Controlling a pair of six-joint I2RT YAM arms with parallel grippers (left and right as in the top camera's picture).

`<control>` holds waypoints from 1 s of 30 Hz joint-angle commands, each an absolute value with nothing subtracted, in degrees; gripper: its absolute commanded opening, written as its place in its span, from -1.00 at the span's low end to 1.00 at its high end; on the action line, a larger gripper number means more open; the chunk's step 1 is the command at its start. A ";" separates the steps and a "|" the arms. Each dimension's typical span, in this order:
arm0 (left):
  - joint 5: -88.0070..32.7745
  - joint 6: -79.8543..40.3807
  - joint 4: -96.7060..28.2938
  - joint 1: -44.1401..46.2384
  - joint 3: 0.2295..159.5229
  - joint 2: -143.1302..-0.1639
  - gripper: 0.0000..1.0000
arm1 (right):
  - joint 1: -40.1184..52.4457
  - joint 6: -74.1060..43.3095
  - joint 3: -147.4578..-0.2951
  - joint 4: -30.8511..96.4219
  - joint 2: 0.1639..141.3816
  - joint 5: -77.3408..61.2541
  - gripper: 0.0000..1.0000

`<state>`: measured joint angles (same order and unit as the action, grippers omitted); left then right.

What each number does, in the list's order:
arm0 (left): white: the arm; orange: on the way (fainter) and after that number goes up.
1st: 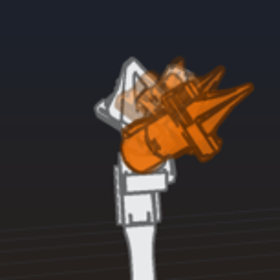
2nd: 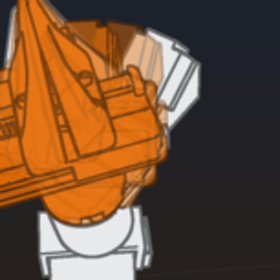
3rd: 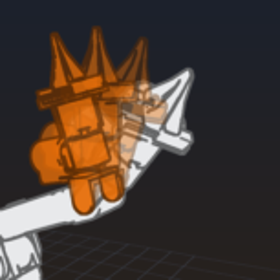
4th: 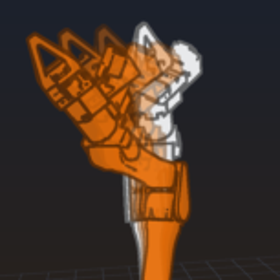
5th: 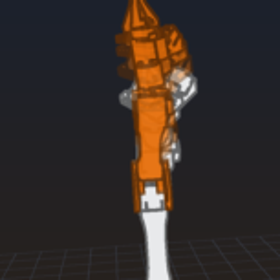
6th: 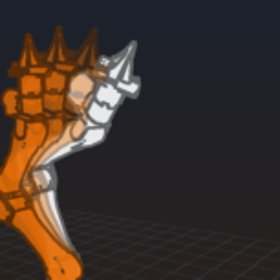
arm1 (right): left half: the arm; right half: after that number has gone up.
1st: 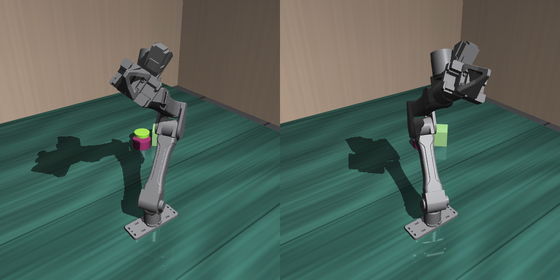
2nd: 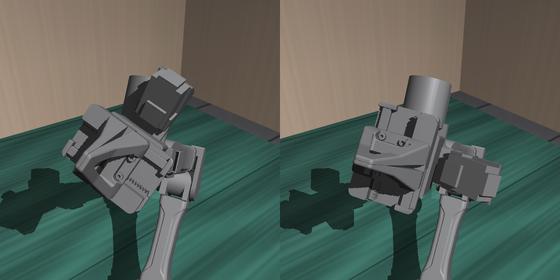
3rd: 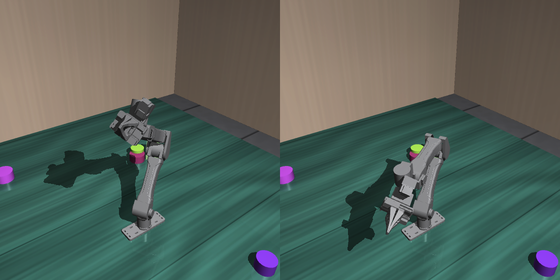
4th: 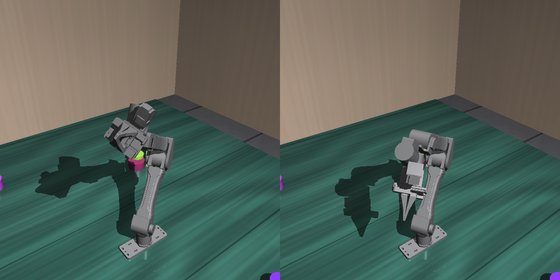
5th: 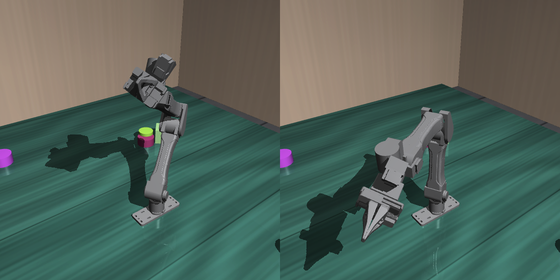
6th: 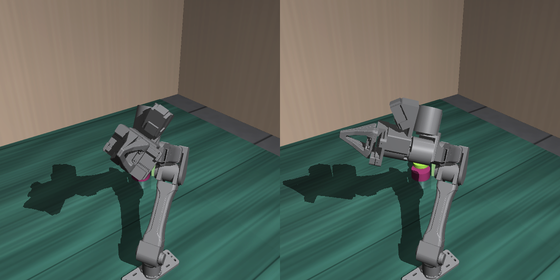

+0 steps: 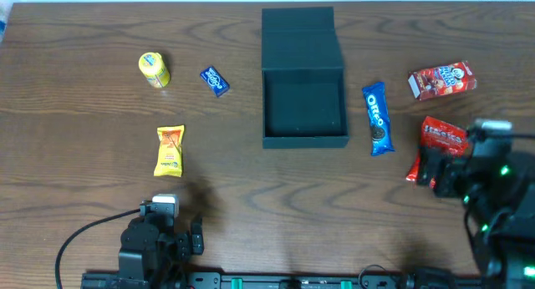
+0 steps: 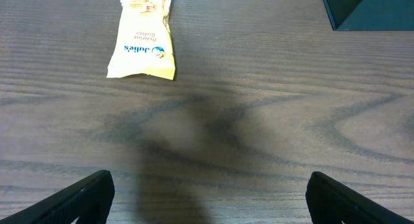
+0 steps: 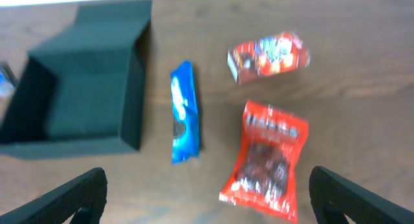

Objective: Pack container
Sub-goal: 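Move the right gripper over the red Hello Panda box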

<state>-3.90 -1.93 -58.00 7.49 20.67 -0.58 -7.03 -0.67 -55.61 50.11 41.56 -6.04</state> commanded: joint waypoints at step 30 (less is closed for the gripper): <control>-3.40 -2.57 -59.33 7.14 18.92 -0.21 0.91 | 2.07 -31.22 -76.18 53.52 69.95 1.48 0.98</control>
<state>-3.90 -1.93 -58.00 7.49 20.64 -0.58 0.71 -14.26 -75.00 52.82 68.34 -13.65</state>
